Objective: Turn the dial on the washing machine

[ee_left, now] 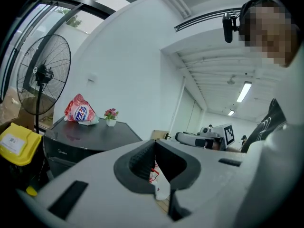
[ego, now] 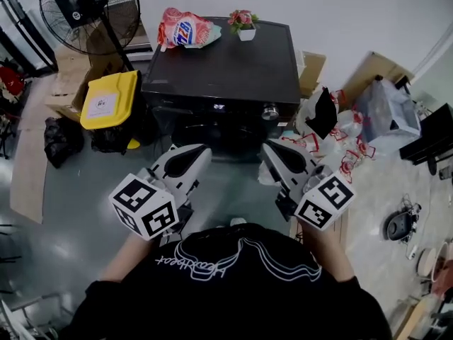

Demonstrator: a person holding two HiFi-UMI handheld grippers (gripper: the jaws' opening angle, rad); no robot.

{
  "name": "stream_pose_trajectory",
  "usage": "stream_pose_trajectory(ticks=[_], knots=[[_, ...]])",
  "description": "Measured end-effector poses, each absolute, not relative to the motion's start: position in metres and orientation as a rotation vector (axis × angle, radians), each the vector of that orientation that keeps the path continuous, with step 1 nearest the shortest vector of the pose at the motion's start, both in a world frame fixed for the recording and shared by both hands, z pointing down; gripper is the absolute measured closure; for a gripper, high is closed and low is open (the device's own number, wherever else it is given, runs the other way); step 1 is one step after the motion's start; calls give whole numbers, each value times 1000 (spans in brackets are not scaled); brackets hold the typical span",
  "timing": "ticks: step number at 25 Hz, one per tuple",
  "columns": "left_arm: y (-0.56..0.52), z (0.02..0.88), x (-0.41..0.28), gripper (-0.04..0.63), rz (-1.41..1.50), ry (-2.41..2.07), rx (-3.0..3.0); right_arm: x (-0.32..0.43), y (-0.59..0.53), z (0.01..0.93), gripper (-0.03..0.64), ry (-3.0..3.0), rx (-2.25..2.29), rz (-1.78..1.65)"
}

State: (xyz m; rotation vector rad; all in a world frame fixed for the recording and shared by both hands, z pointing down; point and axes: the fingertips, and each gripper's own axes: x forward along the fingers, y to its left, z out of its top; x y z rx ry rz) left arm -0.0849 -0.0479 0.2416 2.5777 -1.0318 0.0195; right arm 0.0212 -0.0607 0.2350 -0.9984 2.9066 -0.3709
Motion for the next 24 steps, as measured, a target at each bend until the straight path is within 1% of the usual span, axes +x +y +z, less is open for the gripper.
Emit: stream_pose_trajectory(ticks=[7, 16, 24], knots=[[-53, 218, -63, 589, -3, -1026, 2605, 35, -62, 212, 612, 2931, -978, -306], [-47, 208, -48, 589, -11, -1025, 2606, 42, -59, 212, 612, 2958, -947, -296], [-52, 218, -46, 589, -10, -1032, 2584, 48, -67, 222, 612, 2962, -970, -310]])
